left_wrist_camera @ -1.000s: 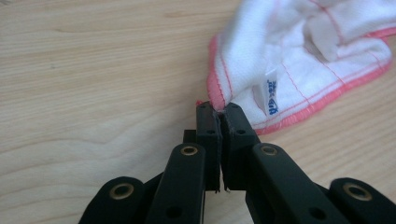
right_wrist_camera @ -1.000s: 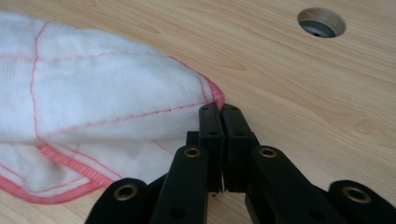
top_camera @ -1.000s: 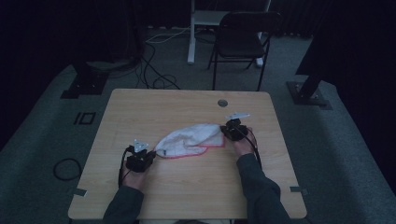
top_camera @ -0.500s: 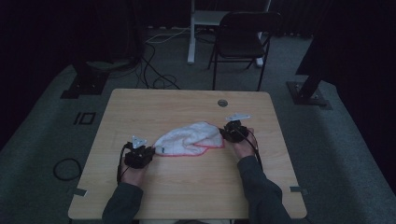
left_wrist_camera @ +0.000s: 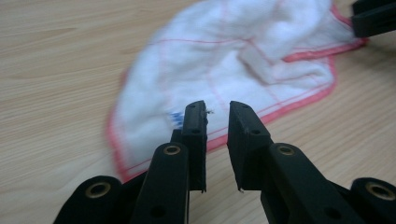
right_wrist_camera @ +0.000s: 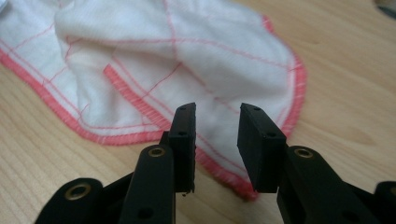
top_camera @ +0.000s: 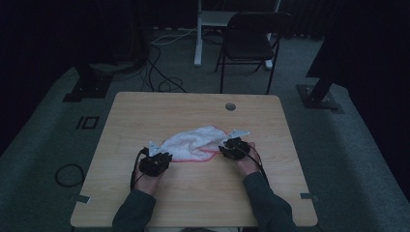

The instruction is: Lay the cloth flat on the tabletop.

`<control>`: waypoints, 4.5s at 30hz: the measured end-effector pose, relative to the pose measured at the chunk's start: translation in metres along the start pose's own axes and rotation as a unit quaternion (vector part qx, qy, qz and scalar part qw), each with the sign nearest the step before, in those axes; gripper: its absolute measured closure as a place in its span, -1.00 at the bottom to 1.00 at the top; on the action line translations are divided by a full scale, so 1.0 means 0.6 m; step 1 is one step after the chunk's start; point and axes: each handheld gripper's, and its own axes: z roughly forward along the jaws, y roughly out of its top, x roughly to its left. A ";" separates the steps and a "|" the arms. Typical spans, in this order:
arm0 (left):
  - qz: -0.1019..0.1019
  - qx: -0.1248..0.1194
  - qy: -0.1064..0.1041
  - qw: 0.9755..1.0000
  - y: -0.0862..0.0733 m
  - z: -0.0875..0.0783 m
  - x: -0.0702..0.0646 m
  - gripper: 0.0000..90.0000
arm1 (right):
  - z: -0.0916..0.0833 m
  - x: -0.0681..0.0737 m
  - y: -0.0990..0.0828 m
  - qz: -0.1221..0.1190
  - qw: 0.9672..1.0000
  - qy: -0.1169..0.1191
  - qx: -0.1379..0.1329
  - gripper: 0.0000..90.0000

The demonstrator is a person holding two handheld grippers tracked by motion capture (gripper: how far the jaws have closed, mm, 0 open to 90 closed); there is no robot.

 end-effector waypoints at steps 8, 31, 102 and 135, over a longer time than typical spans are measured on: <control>0.037 0.027 -0.022 0.999 0.012 0.052 -0.044 0.75 | 0.019 -0.002 -0.012 0.006 1.000 0.002 0.019 0.56; 0.028 0.058 0.025 0.998 0.004 0.072 -0.013 0.88 | 0.008 -0.043 -0.026 0.040 0.999 -0.011 0.024 0.65; 0.066 0.048 -0.035 0.996 -0.031 0.039 -0.041 0.82 | -0.016 -0.041 -0.054 0.058 0.998 -0.031 0.018 0.57; -0.013 0.047 0.037 0.998 -0.091 -0.047 0.072 0.60 | 0.017 -0.003 0.006 0.058 0.998 0.010 -0.026 0.23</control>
